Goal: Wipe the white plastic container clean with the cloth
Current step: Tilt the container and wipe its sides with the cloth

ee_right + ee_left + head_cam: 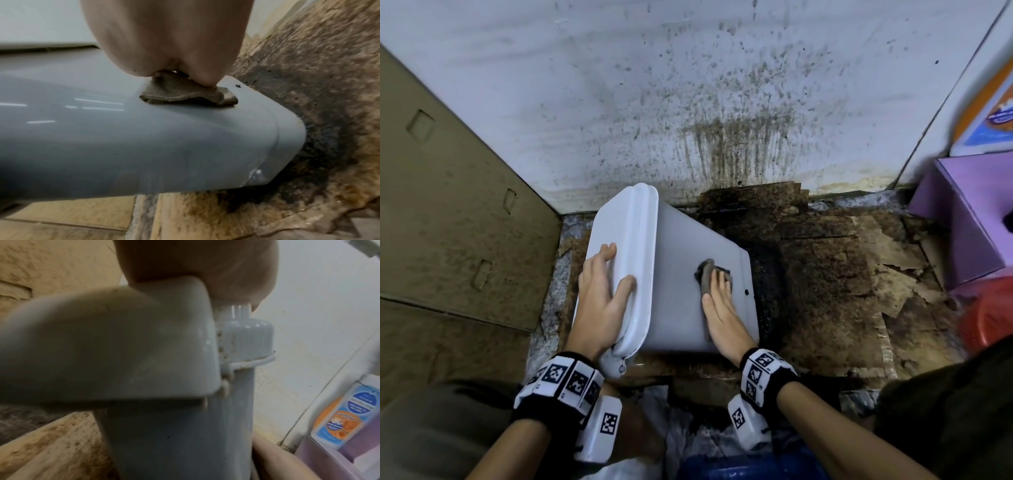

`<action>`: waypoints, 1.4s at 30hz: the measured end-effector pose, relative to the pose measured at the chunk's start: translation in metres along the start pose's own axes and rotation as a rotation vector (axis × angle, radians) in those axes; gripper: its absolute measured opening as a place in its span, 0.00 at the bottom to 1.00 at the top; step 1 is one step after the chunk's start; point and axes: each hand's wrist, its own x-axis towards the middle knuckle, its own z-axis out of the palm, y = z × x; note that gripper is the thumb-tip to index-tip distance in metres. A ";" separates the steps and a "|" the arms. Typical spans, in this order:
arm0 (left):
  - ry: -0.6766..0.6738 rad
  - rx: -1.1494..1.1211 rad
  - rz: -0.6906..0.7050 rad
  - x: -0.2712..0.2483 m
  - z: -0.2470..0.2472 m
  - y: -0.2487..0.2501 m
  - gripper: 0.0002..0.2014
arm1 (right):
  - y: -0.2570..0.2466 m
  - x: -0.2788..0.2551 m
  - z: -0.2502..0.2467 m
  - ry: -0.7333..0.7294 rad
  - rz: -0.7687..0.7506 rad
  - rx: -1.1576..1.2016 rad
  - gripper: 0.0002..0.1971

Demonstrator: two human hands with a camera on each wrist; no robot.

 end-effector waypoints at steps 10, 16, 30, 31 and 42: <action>0.022 -0.016 0.021 0.001 -0.001 -0.010 0.33 | -0.072 -0.018 0.028 -0.042 -0.258 -0.079 0.30; 0.017 -0.006 0.012 0.001 -0.002 -0.006 0.34 | -0.039 -0.009 0.010 -0.102 -0.301 -0.138 0.28; 0.010 -0.009 0.042 -0.002 0.002 0.011 0.35 | 0.032 0.032 -0.029 -0.039 0.177 -0.008 0.29; 0.011 -0.011 0.036 -0.002 0.002 0.010 0.35 | 0.027 0.030 -0.026 -0.029 0.176 -0.004 0.29; 0.008 0.007 0.012 0.000 0.000 0.005 0.36 | -0.053 -0.002 0.016 -0.018 -0.220 -0.057 0.27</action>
